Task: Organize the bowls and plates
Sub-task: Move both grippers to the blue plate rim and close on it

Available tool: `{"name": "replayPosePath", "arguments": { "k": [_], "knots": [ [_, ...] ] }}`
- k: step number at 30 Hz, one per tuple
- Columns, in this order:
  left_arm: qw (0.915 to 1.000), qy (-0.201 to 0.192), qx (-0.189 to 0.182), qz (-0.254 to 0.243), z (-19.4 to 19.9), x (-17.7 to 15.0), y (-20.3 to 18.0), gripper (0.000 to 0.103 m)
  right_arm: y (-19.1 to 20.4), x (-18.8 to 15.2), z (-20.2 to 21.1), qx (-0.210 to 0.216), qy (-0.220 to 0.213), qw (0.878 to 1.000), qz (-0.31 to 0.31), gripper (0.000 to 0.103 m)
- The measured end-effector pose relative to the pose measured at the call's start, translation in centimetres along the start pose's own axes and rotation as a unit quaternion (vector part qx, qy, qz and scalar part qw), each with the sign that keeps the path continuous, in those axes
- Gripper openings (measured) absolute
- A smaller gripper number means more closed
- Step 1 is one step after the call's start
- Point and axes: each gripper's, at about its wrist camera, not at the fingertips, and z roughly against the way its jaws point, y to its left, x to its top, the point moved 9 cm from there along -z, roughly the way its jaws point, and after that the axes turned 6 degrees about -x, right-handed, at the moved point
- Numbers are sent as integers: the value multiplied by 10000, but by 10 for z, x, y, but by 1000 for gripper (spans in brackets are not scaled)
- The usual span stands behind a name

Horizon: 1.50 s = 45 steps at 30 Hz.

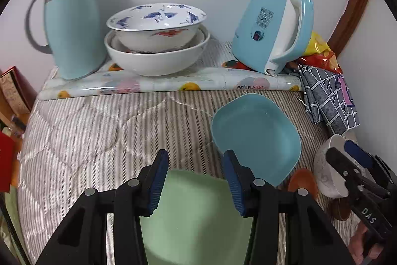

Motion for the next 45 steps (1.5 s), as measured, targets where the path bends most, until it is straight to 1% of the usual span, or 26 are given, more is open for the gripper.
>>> {"name": "replayPosePath", "arguments": {
  "k": [5,8,10,12,14,20,21,23,26,28,30,32,34,35,36,38,42,44,45],
  "knots": [
    [9998,156,-119,-3,-20,6,-6,44,1,5,-25,-17,145,9999,52,62],
    [9996,250,-162,-4,-33,10,-8,44,2,7,-39,-41,233,9997,80,57],
    [9995,285,-123,-26,-39,11,-8,44,4,9,-47,-53,269,9996,121,56],
    [9994,323,-88,-29,-46,12,-8,44,5,9,-57,-138,315,9992,179,52],
    [9992,373,-92,-46,-53,14,-9,42,5,11,-64,-218,329,9990,225,49],
    [9987,488,-57,-107,-74,21,-13,38,3,14,-74,-299,298,9989,218,48],
    [9986,510,-39,-115,-77,21,-13,35,2,14,-75,-285,312,9989,192,48],
    [9983,575,-38,-128,-85,22,-14,33,2,12,-80,-302,362,9987,185,47],
    [9977,657,-53,-125,-95,22,-16,26,1,8,-86,-361,452,9981,199,41],
    [9977,660,-76,-150,-98,23,-18,24,0,7,-89,-375,488,9980,169,37],
    [9975,686,-73,-168,-101,24,-19,17,-1,6,-91,-413,506,9977,181,33],
    [9971,728,-36,-213,-103,24,-19,15,1,5,-92,-430,537,9974,213,31],
    [9973,696,-25,-228,-104,24,-19,13,2,4,-96,-472,569,9969,257,24],
    [9973,700,-32,-207,-105,23,-18,12,2,4,-97,-557,561,9964,294,21],
    [9973,700,-46,-197,-107,23,-18,10,2,4,-98,-614,554,9960,324,21],
    [9971,736,-132,-157,-110,21,-16,10,3,5,-100,-715,533,9953,371,20],
    [9972,695,-261,-126,-108,21,-18,7,-1,5,-101,-791,462,9952,335,10],
    [9974,650,-266,-181,-107,21,-22,7,-3,6,-100,-845,407,9951,326,6],
    [9974,636,-266,-200,-106,22,-23,7,-4,7,-99,-854,364,9952,300,6]
  ]
}}
